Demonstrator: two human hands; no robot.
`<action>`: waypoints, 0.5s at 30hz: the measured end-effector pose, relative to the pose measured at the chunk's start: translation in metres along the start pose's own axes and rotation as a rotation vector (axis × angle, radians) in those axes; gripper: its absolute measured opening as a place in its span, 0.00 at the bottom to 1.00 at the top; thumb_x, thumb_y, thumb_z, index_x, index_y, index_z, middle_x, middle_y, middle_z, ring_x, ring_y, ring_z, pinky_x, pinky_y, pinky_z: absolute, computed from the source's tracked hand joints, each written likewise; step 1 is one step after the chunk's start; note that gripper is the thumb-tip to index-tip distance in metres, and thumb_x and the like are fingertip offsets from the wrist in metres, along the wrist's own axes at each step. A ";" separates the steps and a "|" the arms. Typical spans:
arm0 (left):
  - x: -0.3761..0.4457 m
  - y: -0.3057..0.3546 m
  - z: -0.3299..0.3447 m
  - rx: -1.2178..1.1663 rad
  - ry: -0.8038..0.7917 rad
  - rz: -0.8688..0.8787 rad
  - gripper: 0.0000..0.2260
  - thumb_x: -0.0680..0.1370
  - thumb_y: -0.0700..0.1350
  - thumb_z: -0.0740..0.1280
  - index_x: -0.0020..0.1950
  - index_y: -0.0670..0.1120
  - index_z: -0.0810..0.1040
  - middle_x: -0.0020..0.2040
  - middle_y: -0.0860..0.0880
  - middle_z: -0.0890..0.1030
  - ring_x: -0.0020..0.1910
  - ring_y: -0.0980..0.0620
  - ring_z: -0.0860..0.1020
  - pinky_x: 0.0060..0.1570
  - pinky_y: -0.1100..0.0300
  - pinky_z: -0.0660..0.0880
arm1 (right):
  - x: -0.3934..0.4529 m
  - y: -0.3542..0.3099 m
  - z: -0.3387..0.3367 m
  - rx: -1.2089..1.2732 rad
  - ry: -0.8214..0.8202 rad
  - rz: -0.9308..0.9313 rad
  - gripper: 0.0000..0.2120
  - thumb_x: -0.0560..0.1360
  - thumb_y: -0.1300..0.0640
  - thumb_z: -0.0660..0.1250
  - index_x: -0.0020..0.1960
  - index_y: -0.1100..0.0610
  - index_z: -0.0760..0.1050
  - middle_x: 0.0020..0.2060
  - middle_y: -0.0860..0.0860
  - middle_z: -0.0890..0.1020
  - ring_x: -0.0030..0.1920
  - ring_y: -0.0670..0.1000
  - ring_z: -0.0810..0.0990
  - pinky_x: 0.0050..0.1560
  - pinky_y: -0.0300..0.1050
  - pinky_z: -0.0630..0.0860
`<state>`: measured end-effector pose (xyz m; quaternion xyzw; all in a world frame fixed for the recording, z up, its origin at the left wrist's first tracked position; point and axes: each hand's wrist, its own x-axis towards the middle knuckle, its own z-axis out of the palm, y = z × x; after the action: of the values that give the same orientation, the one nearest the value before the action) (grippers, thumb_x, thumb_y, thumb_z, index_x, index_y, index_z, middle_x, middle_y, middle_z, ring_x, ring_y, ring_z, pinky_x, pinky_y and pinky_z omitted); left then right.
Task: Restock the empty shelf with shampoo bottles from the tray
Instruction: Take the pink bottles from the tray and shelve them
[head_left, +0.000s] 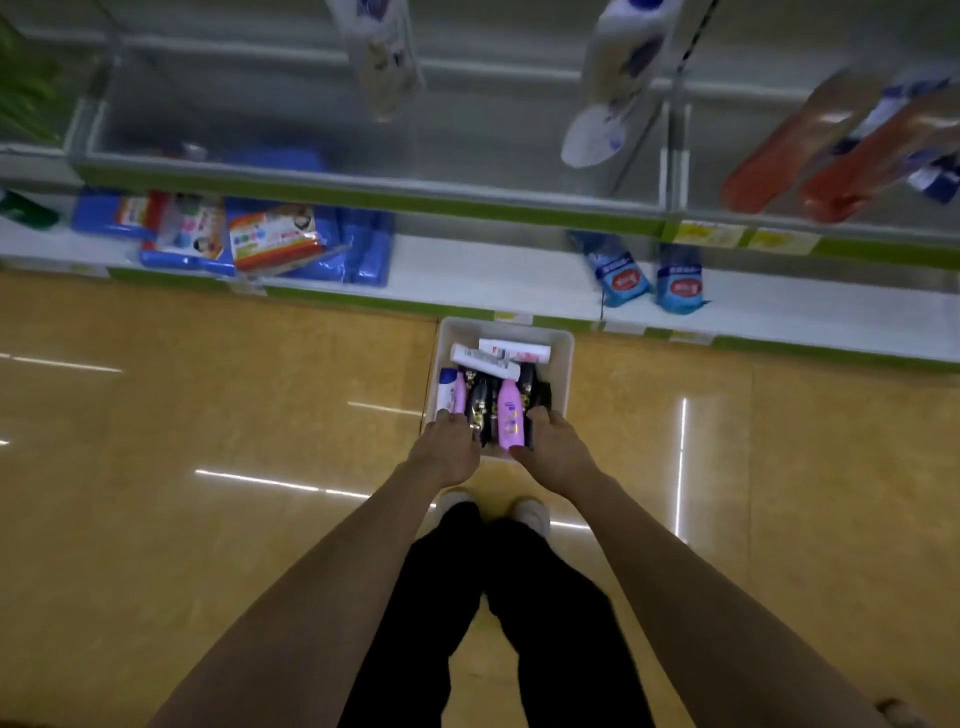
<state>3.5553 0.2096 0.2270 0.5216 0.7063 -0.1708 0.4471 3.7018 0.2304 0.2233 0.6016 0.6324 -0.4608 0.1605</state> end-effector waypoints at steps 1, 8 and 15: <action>0.020 -0.005 0.012 -0.022 -0.002 -0.005 0.19 0.81 0.46 0.57 0.67 0.36 0.66 0.65 0.37 0.67 0.64 0.38 0.70 0.63 0.48 0.69 | 0.019 0.007 0.013 0.015 -0.005 0.001 0.26 0.76 0.54 0.64 0.69 0.62 0.60 0.64 0.62 0.68 0.65 0.63 0.69 0.59 0.53 0.71; 0.171 -0.033 0.084 -0.093 -0.001 -0.054 0.18 0.81 0.46 0.57 0.67 0.36 0.67 0.66 0.36 0.68 0.63 0.39 0.71 0.62 0.50 0.70 | 0.163 0.060 0.083 0.029 -0.020 0.000 0.25 0.77 0.54 0.63 0.70 0.63 0.60 0.66 0.64 0.68 0.65 0.62 0.70 0.59 0.50 0.69; 0.311 -0.036 0.146 -0.039 0.102 -0.191 0.26 0.80 0.44 0.58 0.74 0.35 0.55 0.73 0.35 0.59 0.71 0.37 0.61 0.71 0.47 0.61 | 0.298 0.115 0.130 0.115 0.034 0.046 0.24 0.78 0.55 0.62 0.70 0.62 0.61 0.65 0.63 0.70 0.63 0.61 0.72 0.54 0.46 0.71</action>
<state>3.5720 0.2738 -0.1118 0.4510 0.7778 -0.1722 0.4025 3.6941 0.2951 -0.1156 0.6318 0.5936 -0.4824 0.1255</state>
